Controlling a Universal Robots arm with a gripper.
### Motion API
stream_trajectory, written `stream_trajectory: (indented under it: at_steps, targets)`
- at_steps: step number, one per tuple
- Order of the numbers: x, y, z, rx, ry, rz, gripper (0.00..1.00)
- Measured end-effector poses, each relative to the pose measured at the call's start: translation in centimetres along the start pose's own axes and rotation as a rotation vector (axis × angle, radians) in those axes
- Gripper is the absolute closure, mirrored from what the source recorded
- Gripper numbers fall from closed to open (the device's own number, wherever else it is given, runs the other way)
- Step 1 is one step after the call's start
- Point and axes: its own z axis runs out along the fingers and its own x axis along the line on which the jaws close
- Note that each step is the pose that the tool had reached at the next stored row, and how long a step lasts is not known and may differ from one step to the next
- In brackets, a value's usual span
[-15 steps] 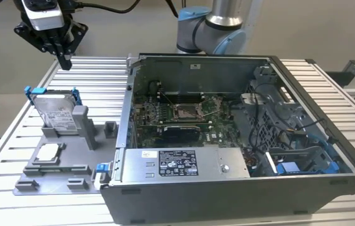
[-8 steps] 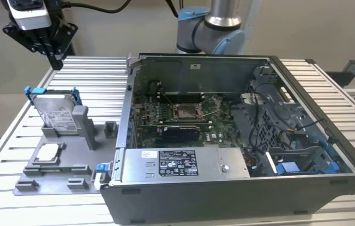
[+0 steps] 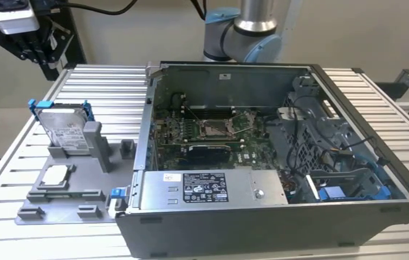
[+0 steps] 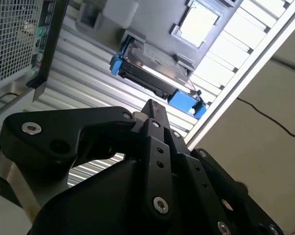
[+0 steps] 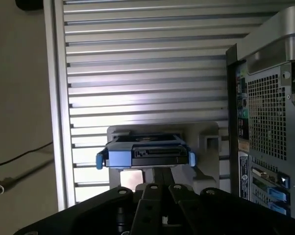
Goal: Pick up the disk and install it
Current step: 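Reach for the disk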
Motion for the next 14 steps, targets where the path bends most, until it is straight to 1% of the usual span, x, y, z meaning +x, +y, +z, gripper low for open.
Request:
stream_trajectory:
  at_steps: [9,12,14]
  targets:
    - [2.08,-0.22,-0.04,-0.0001,-0.0003,-0.003,1.00]
    - [2.43,-0.31,-0.05,-0.0001,-0.0001,-0.007,1.00]
    - [2.61,-0.33,-0.06,-0.0004,0.0003,-0.019,1.00]
